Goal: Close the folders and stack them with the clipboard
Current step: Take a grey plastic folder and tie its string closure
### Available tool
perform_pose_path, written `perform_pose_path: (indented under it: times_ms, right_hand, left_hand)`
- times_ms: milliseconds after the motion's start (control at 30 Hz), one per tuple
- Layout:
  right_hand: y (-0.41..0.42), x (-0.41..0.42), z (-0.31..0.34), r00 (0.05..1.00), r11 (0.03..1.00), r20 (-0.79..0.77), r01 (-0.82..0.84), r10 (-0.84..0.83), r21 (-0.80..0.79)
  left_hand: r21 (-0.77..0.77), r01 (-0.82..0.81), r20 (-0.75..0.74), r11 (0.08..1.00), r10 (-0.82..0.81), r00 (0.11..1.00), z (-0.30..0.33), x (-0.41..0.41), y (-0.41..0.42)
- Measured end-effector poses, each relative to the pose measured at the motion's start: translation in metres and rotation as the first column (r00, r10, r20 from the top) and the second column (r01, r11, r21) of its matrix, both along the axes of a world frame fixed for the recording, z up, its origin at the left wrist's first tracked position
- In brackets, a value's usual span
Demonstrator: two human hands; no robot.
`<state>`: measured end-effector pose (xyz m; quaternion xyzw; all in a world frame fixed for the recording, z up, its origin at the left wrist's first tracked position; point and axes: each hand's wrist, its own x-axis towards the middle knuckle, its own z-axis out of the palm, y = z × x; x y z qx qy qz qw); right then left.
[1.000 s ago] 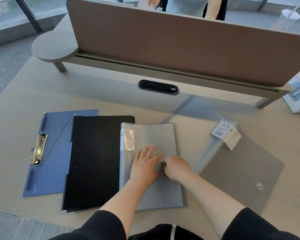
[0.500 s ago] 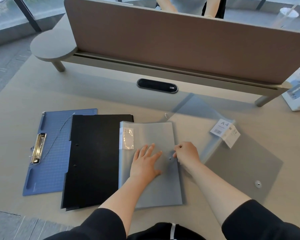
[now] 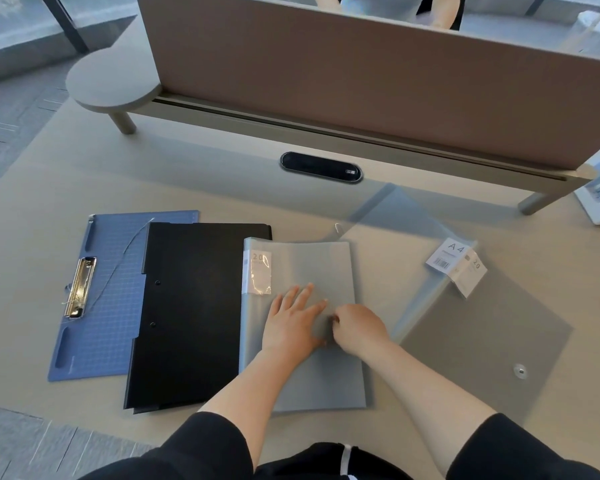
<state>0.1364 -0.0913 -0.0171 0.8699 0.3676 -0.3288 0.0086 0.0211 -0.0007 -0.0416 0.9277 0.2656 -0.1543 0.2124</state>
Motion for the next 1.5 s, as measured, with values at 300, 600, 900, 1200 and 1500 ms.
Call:
perform_pose_path:
  times_ms: [300, 600, 900, 1200, 1500]
  right_hand:
    - [-0.037, 0.033, 0.003, 0.978, 0.979, -0.044, 0.202, -0.202, -0.014]
    - [0.002, 0.044, 0.000, 0.981, 0.978, -0.037, 0.194, -0.191, 0.076]
    - [-0.001, 0.042, -0.006, 0.921, 0.890, -0.081, 0.390, -0.382, 0.238]
    - [-0.009, 0.034, 0.001, 0.802, 0.777, -0.163, 0.598, -0.575, 0.197]
    - [-0.001, 0.019, 0.004, 0.619, 0.649, -0.470, 0.751, -0.628, 0.122]
  left_hand:
    - [0.003, 0.004, -0.017, 1.000, -0.004, 1.000, 0.000, 0.000, 0.001]
    - [-0.007, 0.040, -0.047, 0.999, -0.040, 0.998, 0.005, 0.001, 0.003]
    - [0.012, -0.049, 0.015, 0.999, 0.049, 0.999, 0.009, -0.002, 0.017]
    - [-0.081, -0.726, 0.141, 0.683, 0.729, 0.670, 0.029, -0.027, 0.048]
    - [-0.352, -0.868, -0.048, 0.351, 0.919, 0.391, 0.030, -0.039, 0.071]
